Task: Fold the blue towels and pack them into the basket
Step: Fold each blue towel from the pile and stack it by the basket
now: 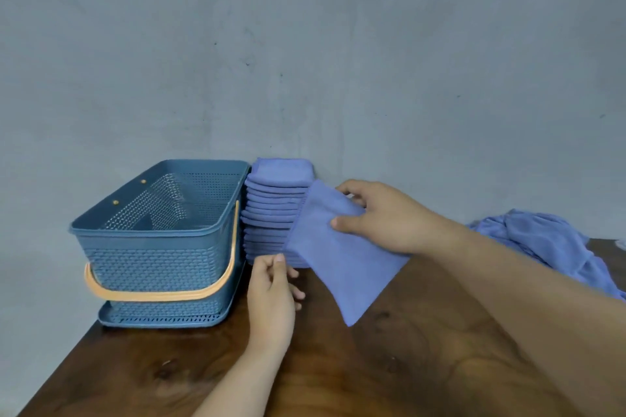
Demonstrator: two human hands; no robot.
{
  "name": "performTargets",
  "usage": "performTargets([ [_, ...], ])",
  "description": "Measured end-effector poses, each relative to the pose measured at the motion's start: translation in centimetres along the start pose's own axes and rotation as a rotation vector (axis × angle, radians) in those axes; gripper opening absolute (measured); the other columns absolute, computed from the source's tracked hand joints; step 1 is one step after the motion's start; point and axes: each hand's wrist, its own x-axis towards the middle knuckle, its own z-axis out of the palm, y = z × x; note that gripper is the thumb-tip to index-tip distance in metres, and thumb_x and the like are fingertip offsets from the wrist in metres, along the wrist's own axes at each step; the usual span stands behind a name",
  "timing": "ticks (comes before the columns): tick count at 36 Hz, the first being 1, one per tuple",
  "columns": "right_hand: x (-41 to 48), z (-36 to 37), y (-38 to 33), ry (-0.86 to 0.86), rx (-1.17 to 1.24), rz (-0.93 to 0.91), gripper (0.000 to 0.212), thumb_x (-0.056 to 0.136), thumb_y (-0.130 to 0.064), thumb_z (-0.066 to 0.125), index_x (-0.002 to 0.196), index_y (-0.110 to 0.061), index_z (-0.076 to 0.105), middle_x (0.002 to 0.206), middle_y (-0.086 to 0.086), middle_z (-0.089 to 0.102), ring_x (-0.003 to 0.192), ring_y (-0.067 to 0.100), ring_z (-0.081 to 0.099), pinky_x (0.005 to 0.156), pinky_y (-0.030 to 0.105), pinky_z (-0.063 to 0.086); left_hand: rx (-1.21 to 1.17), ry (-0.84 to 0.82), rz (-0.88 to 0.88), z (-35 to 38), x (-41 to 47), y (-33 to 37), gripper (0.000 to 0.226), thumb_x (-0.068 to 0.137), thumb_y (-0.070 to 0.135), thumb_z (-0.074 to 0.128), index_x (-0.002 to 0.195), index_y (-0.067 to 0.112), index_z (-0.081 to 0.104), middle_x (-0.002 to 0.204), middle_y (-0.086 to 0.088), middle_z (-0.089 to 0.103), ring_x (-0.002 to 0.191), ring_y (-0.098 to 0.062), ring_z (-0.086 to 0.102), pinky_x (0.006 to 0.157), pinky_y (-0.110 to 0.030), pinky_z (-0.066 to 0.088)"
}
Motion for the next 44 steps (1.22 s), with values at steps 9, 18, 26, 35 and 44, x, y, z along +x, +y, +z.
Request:
performTargets([
  [9,8.7,-2.7,-7.1,-0.102,0.139,-0.038,0.029,0.089,-0.036,0.084,0.115,-0.026,0.074,0.107,-0.002,0.080,0.097,0.017,0.078,0.093,0.043,0.063,-0.047,0.014,-0.025,0.1,0.9,-0.6,0.049,0.113,0.034,0.046,0.081,-0.002,0.043,0.061,-0.008,0.044,0.052,-0.021,0.044,0.045,-0.032,0.042],
  [18,19.3,-2.0,-7.3,0.061,0.880,0.057,0.036,0.099,-0.024,0.074,0.130,-0.009,0.068,0.117,0.011,0.079,0.108,0.028,0.076,0.093,0.044,0.062,-0.043,-0.033,-0.128,0.0,1.5,-1.5,0.051,0.113,0.039,0.041,0.076,0.008,0.052,0.062,-0.008,0.049,0.049,-0.022,0.049,0.047,-0.030,0.043],
  [26,22.2,4.9,-1.2,0.044,0.914,0.509,0.022,0.105,-0.013,0.059,0.123,0.000,0.060,0.104,0.018,0.070,0.086,0.030,0.070,0.059,0.042,0.063,-0.050,-0.063,-0.166,0.1,1.9,-1.5,0.051,0.114,0.037,0.039,0.084,-0.001,0.055,0.065,-0.004,0.054,0.050,-0.021,0.051,0.048,-0.032,0.044],
  [35,23.0,4.3,-0.7,0.023,0.957,0.520,0.016,0.102,0.005,0.046,0.098,0.006,0.062,0.078,0.017,0.066,0.063,0.027,0.065,0.049,0.030,0.059,-0.013,-0.094,-0.153,-0.1,1.7,-1.5,0.048,0.114,0.036,0.039,0.085,0.003,0.057,0.066,-0.003,0.056,0.053,-0.020,0.053,0.052,-0.035,0.046],
  [44,23.1,4.3,-0.2,0.093,0.472,0.490,0.027,0.099,-0.008,0.063,0.126,-0.001,0.061,0.096,0.016,0.067,0.076,0.027,0.065,0.059,0.033,0.055,-0.022,-0.093,-0.173,0.0,1.5,-1.1,0.044,0.114,0.036,0.039,0.091,0.005,0.060,0.067,-0.002,0.057,0.052,-0.019,0.052,0.050,-0.032,0.046],
])
